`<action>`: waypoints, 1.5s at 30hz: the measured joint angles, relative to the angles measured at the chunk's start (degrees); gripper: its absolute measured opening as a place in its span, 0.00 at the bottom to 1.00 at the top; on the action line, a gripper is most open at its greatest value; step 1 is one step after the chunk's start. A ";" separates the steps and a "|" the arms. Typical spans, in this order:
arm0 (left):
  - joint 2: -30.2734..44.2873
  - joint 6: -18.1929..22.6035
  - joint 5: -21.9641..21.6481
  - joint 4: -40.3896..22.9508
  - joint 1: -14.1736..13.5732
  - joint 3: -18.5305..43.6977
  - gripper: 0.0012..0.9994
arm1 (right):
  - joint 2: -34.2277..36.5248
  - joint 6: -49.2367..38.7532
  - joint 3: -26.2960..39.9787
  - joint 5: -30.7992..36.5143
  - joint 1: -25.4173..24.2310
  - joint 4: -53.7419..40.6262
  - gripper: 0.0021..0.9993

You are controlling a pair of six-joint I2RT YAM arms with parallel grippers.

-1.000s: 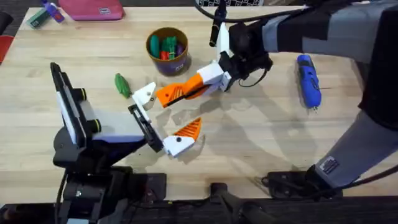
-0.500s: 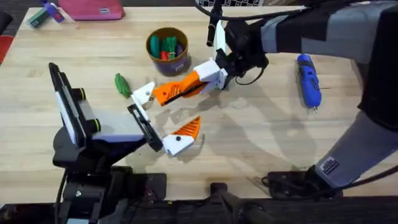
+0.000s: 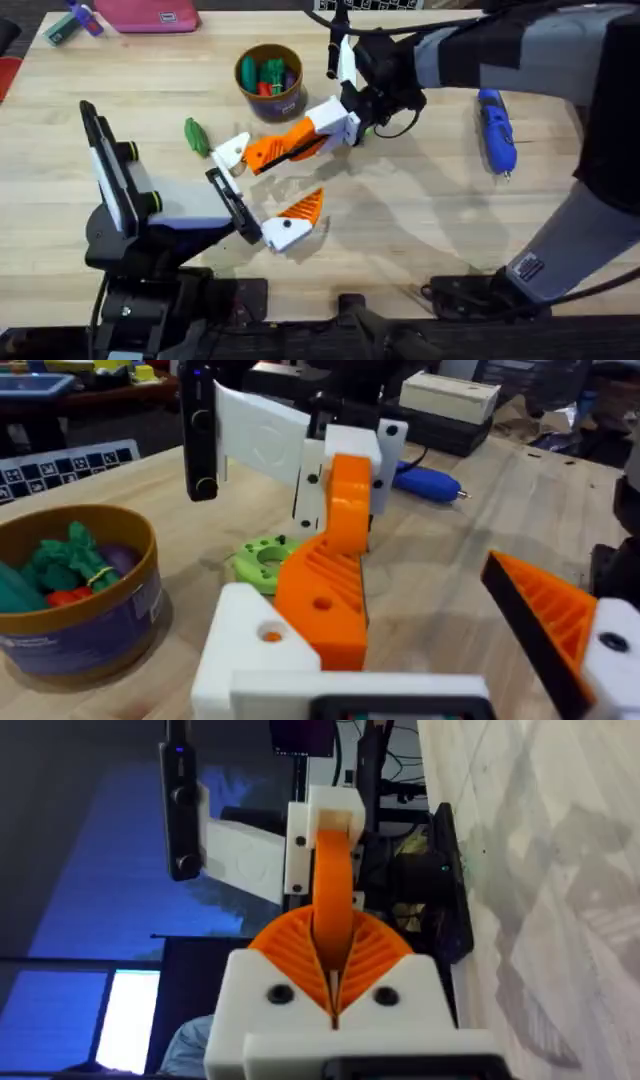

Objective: Pick up the gripper from the table and insert it into the empty holder that is missing its gripper. Then pick up a screw, insert it into the mounting hole, and use the screwdriver to tighten it. Finally, clean up the table by picking up the vegetable and placing it into the bucket.

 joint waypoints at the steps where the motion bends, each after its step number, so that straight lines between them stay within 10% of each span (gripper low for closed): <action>1: -0.02 0.00 0.02 0.00 0.00 0.00 0.99 | -0.02 0.30 0.00 0.05 0.11 0.47 0.01; 45: 0.00 0.85 -0.11 0.02 0.00 0.00 0.99 | 0.92 22.58 0.02 0.52 3.07 23.89 0.01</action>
